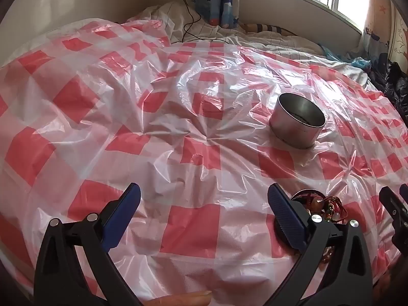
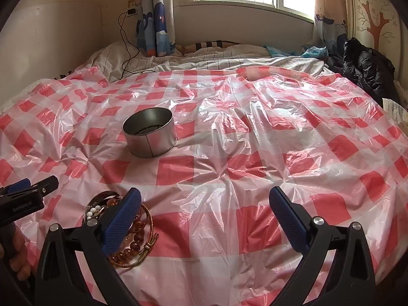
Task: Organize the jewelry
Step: 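Move both tools toward the jewelry pile beside the silver tin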
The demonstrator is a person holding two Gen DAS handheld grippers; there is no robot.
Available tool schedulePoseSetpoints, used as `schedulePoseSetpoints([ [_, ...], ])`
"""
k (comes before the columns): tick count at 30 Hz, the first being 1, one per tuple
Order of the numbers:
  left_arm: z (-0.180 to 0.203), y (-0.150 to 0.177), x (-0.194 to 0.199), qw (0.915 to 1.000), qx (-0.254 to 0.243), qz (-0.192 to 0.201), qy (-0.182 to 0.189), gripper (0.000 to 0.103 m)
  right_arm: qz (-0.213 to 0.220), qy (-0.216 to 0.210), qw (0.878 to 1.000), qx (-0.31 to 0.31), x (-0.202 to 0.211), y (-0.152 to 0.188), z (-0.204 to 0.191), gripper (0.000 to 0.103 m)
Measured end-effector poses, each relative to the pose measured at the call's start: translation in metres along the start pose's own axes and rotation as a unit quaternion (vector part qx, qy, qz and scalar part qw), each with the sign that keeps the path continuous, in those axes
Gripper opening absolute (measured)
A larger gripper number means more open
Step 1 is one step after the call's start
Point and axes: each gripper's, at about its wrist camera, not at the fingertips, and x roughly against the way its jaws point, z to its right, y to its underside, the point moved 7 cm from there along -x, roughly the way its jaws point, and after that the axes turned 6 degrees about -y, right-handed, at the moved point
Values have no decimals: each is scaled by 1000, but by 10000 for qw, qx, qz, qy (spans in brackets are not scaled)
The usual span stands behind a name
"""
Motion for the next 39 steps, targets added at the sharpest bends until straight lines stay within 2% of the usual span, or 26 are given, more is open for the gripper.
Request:
schedulePoseSetpoints([
  [23, 1, 0, 0, 10000, 18, -13, 24, 96, -12, 24, 10000, 21, 0, 0, 0, 97],
  [28, 2, 2, 2, 9999, -154, 39, -37, 96, -15, 24, 10000, 17, 0, 0, 0, 97],
  [33, 11, 3, 0, 9990, -406, -27, -168, 96, -14, 25, 10000, 22, 0, 0, 0, 97],
  [36, 6, 4, -4, 9981, -450, -125, -409, 96, -16, 24, 10000, 23, 0, 0, 1, 97],
  [39, 1, 3, -3, 9963, -514, -56, -682, 96, -12, 23, 10000, 17, 0, 0, 1, 97],
])
